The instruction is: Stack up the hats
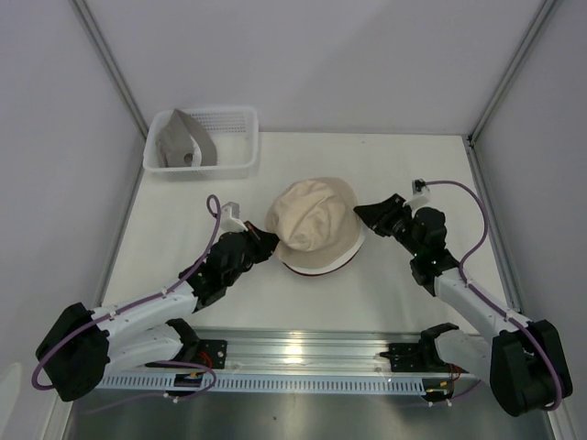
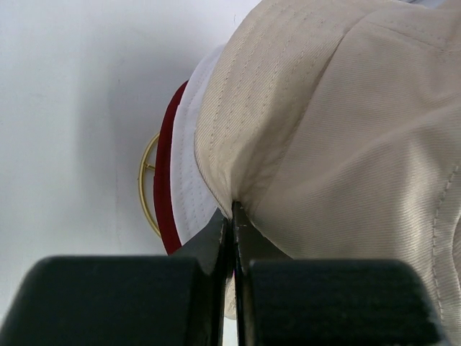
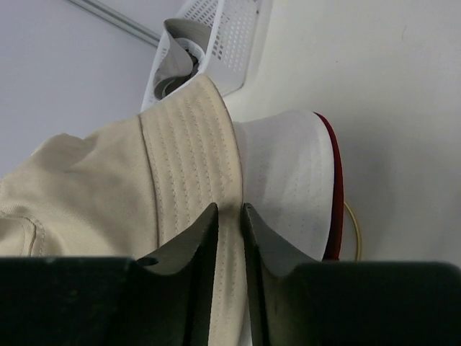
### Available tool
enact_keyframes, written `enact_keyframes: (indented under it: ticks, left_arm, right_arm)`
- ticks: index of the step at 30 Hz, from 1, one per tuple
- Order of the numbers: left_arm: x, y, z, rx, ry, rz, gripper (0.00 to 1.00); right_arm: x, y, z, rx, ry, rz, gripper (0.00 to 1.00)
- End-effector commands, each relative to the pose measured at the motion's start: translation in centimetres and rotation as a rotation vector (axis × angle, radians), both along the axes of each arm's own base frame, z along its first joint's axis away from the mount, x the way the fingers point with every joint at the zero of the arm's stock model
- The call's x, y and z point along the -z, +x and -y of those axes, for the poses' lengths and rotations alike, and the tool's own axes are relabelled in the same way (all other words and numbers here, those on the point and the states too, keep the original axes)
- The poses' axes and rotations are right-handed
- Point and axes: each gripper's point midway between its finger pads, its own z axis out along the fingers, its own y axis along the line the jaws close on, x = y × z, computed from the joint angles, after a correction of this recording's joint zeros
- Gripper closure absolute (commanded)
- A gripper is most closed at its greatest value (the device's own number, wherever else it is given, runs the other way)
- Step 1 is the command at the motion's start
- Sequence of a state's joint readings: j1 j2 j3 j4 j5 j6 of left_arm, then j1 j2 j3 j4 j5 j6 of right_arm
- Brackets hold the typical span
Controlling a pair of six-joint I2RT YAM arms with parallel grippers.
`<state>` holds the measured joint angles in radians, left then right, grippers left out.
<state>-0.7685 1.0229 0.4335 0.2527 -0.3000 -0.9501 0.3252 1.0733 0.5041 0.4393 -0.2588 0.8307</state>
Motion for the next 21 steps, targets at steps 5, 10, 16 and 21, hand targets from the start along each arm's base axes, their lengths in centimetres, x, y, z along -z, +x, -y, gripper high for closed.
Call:
enact_keyframes:
  ticks: [5,10,16,21]
  left_arm:
    - [-2.5,0.6,0.4,0.01,0.004,0.049,0.99]
    - [-2.9,0.1,-0.5,-0.018,0.014,0.015,0.99]
    - [-4.9,-0.1,-1.2,-0.029,0.014,0.053,0.99]
    - [-6.9,0.6,-0.8,-0.006,0.043,0.12,0.99]
  right_arm:
    - [-1.7,-1.0,0.3,0.01,0.029,0.061,0.98]
    - [-0.2,-1.2,1.4,0.076,0.012,-0.009,1.0]
    - [-1.2,-2.4,3.0,0.146,0.018,-0.013,1.0]
    - [-0.9,-2.9,3.4,0.162,0.022,-0.027,1.0]
